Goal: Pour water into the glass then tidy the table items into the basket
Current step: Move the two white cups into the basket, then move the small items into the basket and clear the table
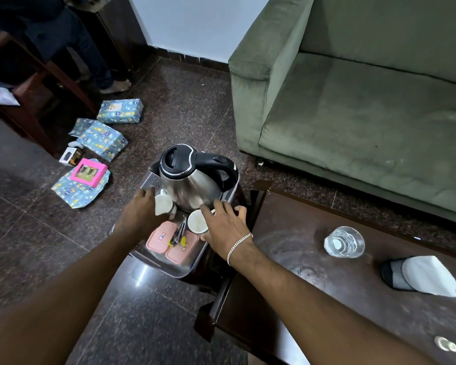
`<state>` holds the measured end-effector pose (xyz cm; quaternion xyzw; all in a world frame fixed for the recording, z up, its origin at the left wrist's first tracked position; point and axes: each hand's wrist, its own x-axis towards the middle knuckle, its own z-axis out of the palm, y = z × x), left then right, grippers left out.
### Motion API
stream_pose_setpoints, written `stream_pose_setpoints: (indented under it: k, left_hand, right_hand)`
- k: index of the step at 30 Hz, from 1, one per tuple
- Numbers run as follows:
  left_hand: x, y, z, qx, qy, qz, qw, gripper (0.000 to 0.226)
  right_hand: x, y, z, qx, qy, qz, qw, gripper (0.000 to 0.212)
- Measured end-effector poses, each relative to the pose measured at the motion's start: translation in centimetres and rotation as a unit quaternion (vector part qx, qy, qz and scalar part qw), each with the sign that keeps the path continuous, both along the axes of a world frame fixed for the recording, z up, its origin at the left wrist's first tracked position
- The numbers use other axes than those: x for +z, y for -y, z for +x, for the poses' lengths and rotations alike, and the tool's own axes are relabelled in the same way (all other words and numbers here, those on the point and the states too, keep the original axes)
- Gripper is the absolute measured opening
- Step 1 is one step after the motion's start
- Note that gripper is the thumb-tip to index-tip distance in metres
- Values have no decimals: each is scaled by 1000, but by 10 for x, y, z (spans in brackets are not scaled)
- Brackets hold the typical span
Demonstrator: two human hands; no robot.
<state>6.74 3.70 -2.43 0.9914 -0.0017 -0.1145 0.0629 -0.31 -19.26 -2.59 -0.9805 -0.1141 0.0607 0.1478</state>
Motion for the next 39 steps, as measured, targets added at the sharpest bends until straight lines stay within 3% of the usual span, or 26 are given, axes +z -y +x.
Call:
stream_pose_setpoints:
  k: [11, 18, 23, 33, 39]
  left_hand:
    - [25, 18, -41, -52, -2, 11, 999, 82]
    - [43, 72, -93, -155, 65, -1, 986, 43]
    - [32, 142, -124, -243, 69, -35, 967, 40]
    - [-32, 341, -204, -388, -71, -136, 909, 72]
    - [-62, 449, -281, -420, -182, -123, 880, 73]
  right_hand:
    - [15, 40, -34, -3, -6, 47, 999, 86]
    - [17, 100, -79, -40, -10, 71, 997, 83]
    - [11, 175, -138, -130, -27, 61, 989, 81]
    - [-14, 323, -279, -289, -106, 15, 951, 79]
    - [-39, 395, -349, -376, -159, 22, 912, 65]
